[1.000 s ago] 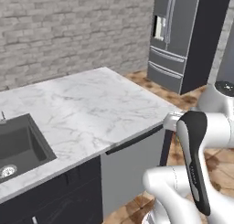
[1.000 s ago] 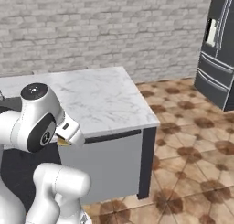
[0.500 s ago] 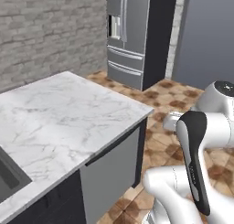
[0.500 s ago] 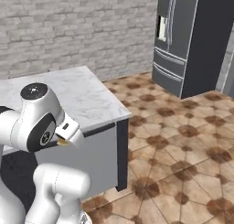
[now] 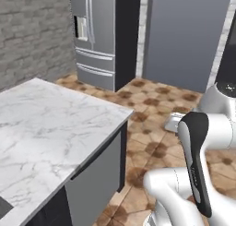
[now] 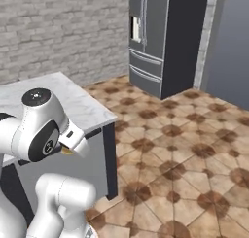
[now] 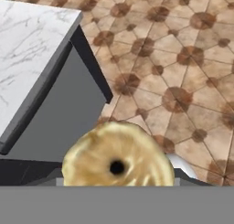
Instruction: Pick the candle and candle from the dining table and place them in the open cabinet. Close the cabinet after placing the objects.
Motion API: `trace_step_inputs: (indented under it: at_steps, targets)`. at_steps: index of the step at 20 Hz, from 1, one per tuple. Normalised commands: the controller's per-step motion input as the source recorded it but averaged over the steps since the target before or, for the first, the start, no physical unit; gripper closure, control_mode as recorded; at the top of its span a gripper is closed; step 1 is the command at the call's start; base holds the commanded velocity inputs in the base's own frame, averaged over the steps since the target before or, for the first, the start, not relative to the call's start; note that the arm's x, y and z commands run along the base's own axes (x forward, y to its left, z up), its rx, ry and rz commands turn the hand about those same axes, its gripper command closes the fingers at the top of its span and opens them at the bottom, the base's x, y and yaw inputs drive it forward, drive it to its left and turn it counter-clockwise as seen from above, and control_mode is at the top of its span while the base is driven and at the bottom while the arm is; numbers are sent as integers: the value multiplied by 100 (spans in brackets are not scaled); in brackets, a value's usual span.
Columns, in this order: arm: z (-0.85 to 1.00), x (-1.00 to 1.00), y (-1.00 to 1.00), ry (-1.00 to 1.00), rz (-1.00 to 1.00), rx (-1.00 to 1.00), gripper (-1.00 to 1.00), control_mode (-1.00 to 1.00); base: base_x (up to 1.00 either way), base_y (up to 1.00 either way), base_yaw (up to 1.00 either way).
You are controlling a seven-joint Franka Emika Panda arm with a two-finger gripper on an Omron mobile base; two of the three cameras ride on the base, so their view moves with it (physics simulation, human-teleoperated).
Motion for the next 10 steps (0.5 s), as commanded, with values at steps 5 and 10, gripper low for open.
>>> trace_step_inputs:
  at_steps: [5,10]
  targets:
    - [0,0,0,0,0,0,100,100,13,0,-33]
    - [0,0,0,0,0,0,100,100,15,-2,-33]
